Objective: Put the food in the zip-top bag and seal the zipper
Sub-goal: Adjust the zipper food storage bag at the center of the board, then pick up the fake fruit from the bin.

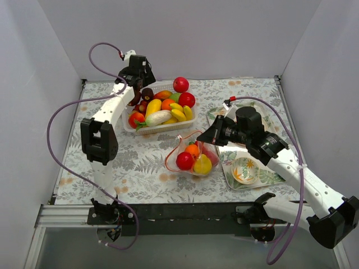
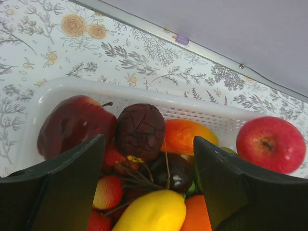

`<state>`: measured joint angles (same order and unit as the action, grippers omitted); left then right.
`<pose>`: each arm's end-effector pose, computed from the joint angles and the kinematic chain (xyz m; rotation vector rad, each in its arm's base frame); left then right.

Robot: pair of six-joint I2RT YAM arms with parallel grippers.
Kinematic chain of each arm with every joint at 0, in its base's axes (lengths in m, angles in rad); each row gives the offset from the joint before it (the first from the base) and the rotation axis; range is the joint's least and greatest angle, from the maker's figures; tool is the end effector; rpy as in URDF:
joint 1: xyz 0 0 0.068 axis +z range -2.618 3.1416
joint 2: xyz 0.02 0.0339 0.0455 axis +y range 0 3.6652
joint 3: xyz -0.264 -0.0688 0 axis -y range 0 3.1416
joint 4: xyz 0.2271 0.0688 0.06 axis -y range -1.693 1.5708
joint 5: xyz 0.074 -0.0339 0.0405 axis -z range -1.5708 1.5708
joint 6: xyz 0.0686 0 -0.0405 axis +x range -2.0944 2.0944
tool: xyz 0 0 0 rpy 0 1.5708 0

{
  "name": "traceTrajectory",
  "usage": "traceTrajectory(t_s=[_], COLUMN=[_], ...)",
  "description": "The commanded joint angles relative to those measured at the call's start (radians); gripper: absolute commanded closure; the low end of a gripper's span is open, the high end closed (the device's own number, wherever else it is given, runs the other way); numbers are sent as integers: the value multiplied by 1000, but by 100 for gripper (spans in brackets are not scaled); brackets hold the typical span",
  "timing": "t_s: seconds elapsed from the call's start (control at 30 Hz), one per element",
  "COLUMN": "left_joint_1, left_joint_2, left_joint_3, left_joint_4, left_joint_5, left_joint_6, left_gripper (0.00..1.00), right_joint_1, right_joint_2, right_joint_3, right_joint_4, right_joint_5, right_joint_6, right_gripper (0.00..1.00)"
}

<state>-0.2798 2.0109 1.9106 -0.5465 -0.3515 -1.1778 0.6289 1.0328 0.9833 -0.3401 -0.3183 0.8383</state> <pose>0.4629 -0.1084 0.3059 -1.1289 1.8953 -0.4376 0.1841 0.1604 0.3360 -0.0054 2.1677 1.2244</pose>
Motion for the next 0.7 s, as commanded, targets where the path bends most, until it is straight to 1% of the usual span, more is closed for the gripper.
traceTrajectory(t_s=[0.0,0.13,0.37,0.53,0.67], left_joint_1=[-10,-9,-19,-41,-56], left_joint_2=[51,98,107,112,123], left_joint_3=[108,117,67,54,53], left_joint_4=[-6,-12,16,22,13], left_joint_5=[-30,-50,-40,-96,-167], left_joint_6=[29,-2,-36,-49,-75], left_gripper=[28,30,31,30,34], right_joint_1=[5,5,6,6,6], right_joint_2=[-36,-42,-39,-43,-48], right_joint_3=[-18,-26,-37,-51,-61], right_joint_4=[67,72,79,87,90], right_joint_5=[-28,-27,-34,-34,-34], right_joint_6=[-1,1,-2,2,4], right_gripper=[99,99,99,99,99])
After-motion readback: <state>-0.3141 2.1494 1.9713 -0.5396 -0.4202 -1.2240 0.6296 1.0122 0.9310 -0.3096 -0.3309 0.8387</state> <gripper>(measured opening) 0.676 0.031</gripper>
